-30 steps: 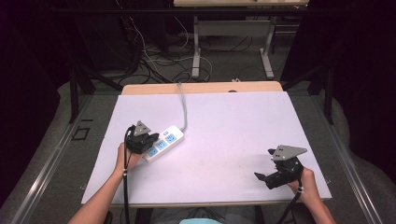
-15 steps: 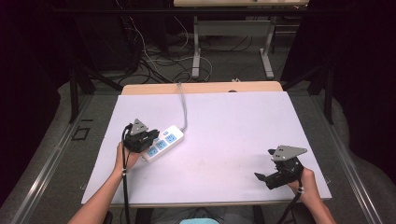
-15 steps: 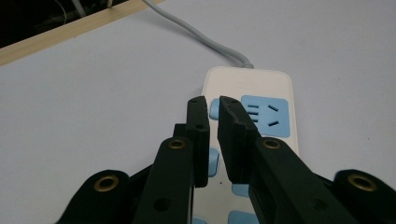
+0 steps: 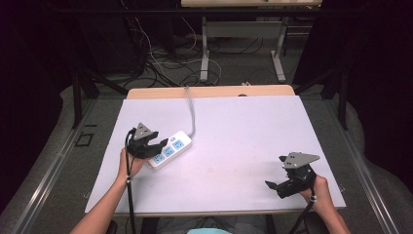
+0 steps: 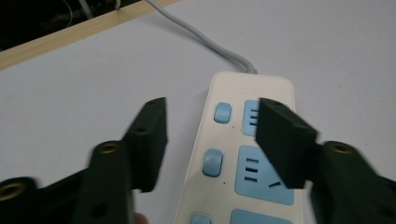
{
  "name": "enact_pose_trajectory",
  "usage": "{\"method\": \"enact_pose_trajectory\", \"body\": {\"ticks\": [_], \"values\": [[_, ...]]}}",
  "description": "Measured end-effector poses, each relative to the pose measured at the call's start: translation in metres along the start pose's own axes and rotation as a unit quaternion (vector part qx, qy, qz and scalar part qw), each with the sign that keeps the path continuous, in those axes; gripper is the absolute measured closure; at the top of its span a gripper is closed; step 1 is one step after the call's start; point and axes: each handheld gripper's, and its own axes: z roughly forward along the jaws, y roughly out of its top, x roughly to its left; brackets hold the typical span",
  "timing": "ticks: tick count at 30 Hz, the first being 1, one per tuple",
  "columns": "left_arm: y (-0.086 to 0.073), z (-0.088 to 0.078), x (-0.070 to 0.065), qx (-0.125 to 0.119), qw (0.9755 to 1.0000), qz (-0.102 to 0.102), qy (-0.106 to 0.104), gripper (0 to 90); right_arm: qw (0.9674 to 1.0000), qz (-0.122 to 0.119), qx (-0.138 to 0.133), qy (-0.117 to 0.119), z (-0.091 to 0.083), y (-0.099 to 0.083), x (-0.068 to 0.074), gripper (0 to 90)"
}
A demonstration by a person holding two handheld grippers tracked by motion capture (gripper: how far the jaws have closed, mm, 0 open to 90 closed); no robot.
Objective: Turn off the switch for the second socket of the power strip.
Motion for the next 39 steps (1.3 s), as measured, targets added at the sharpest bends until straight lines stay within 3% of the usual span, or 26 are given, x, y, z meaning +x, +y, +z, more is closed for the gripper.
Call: {"method": "enact_pose_trajectory", "body": {"ticks": [3,8,31,39], "values": [[0.000,-0.001,-0.001,0.005,1.0000,-0.002,0.002,16.9,1.0000,-0.003,0.001,0.001,0.000,0.000,0.000,2.2],[0.000,-0.005,-0.002,0.012,0.9999,-0.009,0.007,0.0,1.0000,-0.002,0.001,0.003,0.000,0.000,0.000,2.2],[-0.008,-0.045,-0.016,-0.004,0.9996,0.007,0.029,0.0,1.0000,-0.006,0.004,0.007,0.001,-0.001,0.000,2.2],[-0.020,-0.057,-0.023,0.002,0.9993,0.020,0.031,0.0,1.0000,0.000,0.004,0.002,0.000,-0.001,0.001,2.2]]}}
